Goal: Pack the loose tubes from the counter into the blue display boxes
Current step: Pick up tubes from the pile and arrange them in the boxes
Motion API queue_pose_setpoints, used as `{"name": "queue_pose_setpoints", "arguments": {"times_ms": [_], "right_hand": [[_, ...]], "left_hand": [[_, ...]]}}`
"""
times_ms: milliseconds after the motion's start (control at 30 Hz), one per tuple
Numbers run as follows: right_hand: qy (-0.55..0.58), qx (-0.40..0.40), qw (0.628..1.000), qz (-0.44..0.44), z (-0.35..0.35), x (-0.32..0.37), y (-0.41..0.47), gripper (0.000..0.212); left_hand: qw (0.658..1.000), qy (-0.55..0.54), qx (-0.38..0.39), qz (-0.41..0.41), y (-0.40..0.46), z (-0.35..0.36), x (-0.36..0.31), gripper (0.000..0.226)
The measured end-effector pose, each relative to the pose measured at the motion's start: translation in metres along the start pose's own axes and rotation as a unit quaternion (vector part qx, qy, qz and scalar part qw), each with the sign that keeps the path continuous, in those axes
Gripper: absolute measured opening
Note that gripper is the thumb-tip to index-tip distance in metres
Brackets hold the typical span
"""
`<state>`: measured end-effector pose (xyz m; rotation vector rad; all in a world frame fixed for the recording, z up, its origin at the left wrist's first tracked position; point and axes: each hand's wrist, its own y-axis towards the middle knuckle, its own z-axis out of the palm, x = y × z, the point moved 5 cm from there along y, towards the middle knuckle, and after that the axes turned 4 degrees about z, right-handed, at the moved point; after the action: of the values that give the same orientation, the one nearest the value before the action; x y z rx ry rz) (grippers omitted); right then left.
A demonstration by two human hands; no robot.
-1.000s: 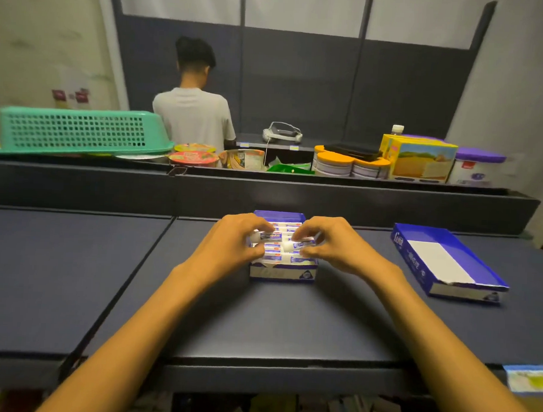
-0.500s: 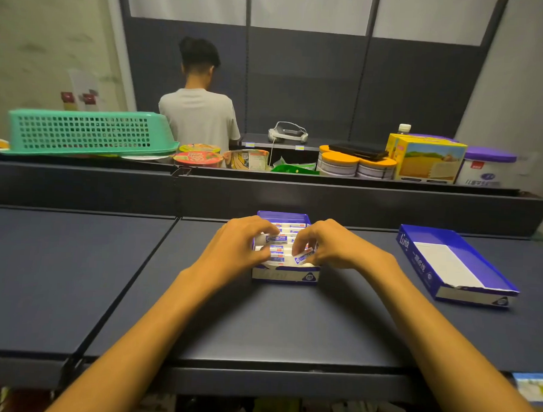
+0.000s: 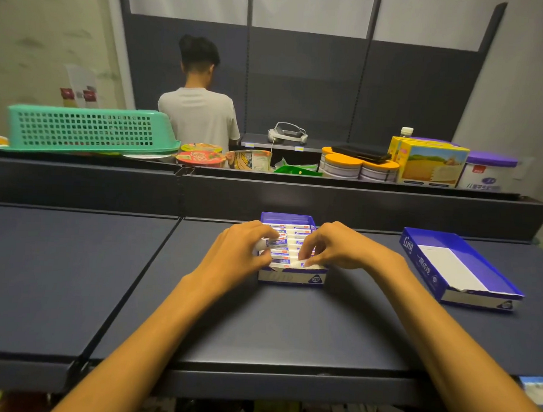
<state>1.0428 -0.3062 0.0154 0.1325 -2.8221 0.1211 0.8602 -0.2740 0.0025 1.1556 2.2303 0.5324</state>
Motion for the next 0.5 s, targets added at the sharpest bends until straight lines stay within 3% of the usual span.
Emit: {"name": "queue_pose_setpoints", "arguments": {"times_ms": [500], "right_hand": [[-0.006, 0.010, 1.000, 0.004, -0.003, -0.002, -0.002, 0.022]], "left_hand": [[1.000, 0.011, -0.012, -0.006, 0.000, 0.000, 0.002, 0.031]]}}
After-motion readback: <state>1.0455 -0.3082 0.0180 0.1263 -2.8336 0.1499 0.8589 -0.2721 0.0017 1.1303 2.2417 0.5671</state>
